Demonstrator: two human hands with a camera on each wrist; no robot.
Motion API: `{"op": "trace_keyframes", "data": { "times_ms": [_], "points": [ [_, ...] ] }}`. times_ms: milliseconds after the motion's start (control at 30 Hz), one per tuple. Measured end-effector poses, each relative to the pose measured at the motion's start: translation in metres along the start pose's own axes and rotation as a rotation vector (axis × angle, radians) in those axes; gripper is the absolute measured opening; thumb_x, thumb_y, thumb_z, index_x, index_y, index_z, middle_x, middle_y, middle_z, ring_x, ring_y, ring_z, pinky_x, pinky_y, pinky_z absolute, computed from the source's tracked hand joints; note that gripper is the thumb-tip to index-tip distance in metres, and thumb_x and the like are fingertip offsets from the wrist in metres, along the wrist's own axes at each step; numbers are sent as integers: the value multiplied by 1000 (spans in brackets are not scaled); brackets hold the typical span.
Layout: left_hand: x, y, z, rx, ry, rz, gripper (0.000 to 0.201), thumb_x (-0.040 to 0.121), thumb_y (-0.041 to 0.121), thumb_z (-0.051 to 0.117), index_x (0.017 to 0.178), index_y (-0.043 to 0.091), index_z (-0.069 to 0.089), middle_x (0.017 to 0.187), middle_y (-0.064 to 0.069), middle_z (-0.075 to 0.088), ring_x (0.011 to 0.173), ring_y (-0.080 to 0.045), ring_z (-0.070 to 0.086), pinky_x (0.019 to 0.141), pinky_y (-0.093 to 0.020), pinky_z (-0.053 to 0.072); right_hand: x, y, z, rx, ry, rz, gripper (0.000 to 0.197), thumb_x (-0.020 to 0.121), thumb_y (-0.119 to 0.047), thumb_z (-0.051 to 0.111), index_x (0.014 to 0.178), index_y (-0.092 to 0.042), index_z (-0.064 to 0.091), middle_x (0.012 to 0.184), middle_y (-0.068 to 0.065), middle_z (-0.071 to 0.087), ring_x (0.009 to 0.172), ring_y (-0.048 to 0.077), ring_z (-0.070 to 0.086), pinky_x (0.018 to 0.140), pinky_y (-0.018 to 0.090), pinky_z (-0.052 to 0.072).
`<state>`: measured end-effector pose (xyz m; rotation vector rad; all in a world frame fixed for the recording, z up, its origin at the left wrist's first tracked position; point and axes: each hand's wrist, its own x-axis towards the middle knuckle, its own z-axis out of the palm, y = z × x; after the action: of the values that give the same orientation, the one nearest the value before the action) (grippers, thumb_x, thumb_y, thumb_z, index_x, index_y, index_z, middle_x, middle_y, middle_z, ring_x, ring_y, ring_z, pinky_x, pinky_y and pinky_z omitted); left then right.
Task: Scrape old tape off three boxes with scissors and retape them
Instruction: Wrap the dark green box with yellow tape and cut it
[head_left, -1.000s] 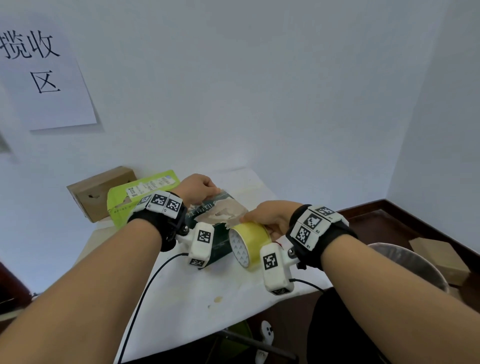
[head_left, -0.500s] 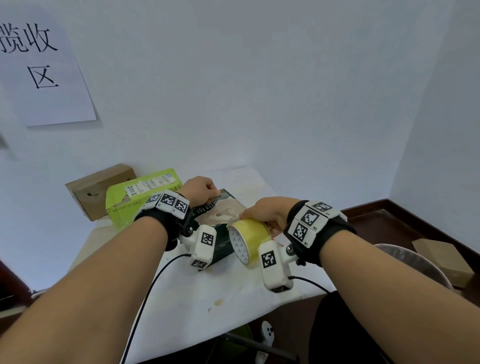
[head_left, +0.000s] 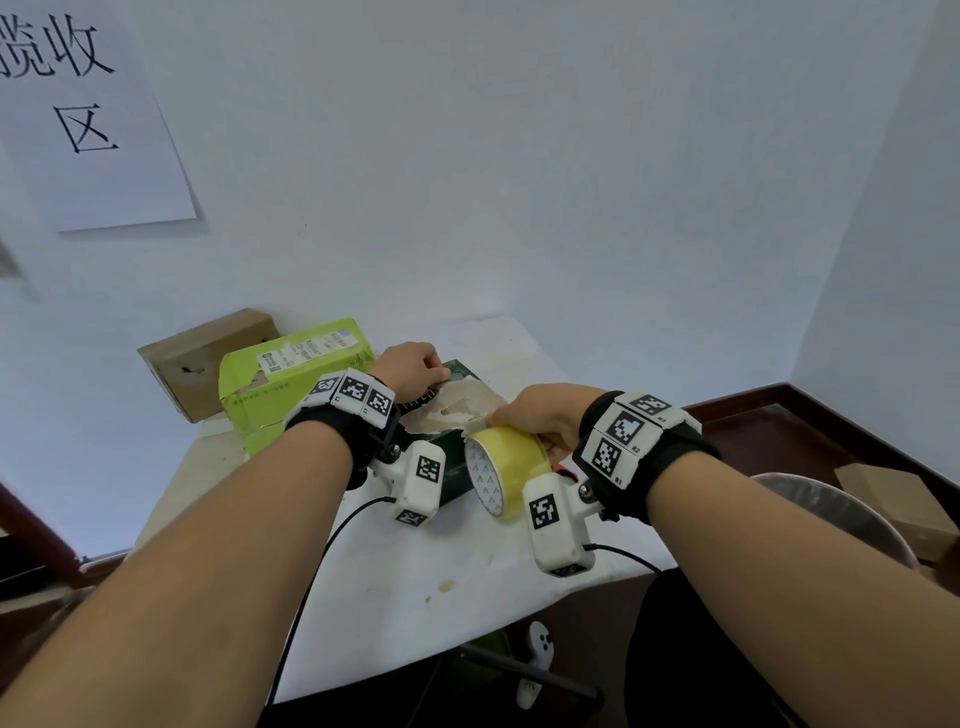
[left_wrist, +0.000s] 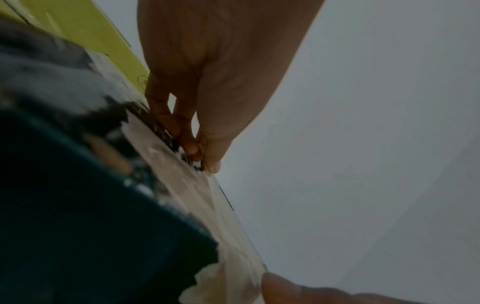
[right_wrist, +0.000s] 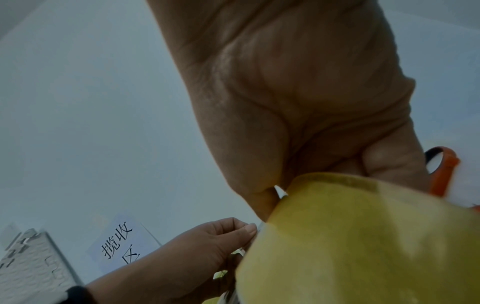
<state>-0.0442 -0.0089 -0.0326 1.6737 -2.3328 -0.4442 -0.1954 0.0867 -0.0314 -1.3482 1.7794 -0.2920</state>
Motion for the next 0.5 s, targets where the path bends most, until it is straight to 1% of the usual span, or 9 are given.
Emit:
{"op": "trace_keyframes", "data": {
  "times_ms": [67, 100, 167, 233, 333, 367, 433, 500],
  "points": [
    [-1, -1, 0, 11, -7, -3, 15, 97, 28, 54, 94, 13, 55, 113, -10, 63, 106, -26, 55, 81, -28, 39, -1, 0, 1, -33, 17, -8, 32, 99, -38, 44, 103, -7, 46, 102, 14, 55, 101, 31, 59, 90, 38, 50],
    [-2, -1, 0, 20, -14, -3, 16, 97, 29, 53, 97, 13, 56, 115, -10, 63, 107, -25, 55, 80, -28, 38, -1, 0, 1, -41, 25, -10, 33, 99, -39, 44, 105, -7, 45, 105, 14, 55, 107, 33, 60, 95, 39, 50],
    [-3, 0, -1, 38, -37, -7, 23, 98, 31, 51, 106, 11, 57, 118, -10, 60, 109, -26, 54, 80, -27, 37, -1, 1, 2, -54, 35, -16, 33, 99, -40, 44, 106, -8, 44, 104, 13, 55, 113, 33, 58, 98, 40, 48],
    [-3, 0, 0, 58, -58, -5, 28, 98, 32, 50, 112, 8, 55, 119, -10, 59, 108, -27, 54, 79, -27, 36, 0, 2, 3, -72, 42, -24, 34, 98, -42, 43, 105, -9, 43, 98, 10, 53, 113, 32, 58, 98, 38, 47],
    [0, -1, 0, 79, -47, -6, 29, 97, 33, 52, 109, 7, 50, 116, -13, 56, 93, -26, 51, 75, -29, 36, 3, 3, 4, -70, 38, -26, 36, 97, -44, 44, 104, -8, 44, 100, 11, 55, 109, 32, 59, 95, 38, 47],
    [0, -1, 0, 84, -40, -23, 32, 96, 35, 54, 110, 6, 48, 115, -13, 54, 89, -24, 48, 74, -29, 36, 4, 3, 4, -60, 34, -27, 37, 97, -44, 45, 104, -8, 45, 96, 11, 56, 104, 31, 60, 93, 37, 48],
    [0, -1, -2, 106, -54, -45, 32, 97, 35, 53, 109, 6, 45, 114, -14, 53, 87, -22, 46, 73, -30, 35, 5, 4, 4, -53, 30, -28, 36, 98, -44, 44, 100, -8, 46, 83, 7, 52, 93, 28, 56, 82, 32, 48],
    [1, -1, -3, 111, -83, -53, 24, 99, 31, 49, 106, 10, 41, 115, -14, 55, 88, -23, 47, 73, -30, 36, 5, 5, 4, -80, 31, -30, 34, 98, -44, 42, 92, -11, 46, 76, 4, 46, 90, 26, 51, 67, 27, 43]
  ]
}}
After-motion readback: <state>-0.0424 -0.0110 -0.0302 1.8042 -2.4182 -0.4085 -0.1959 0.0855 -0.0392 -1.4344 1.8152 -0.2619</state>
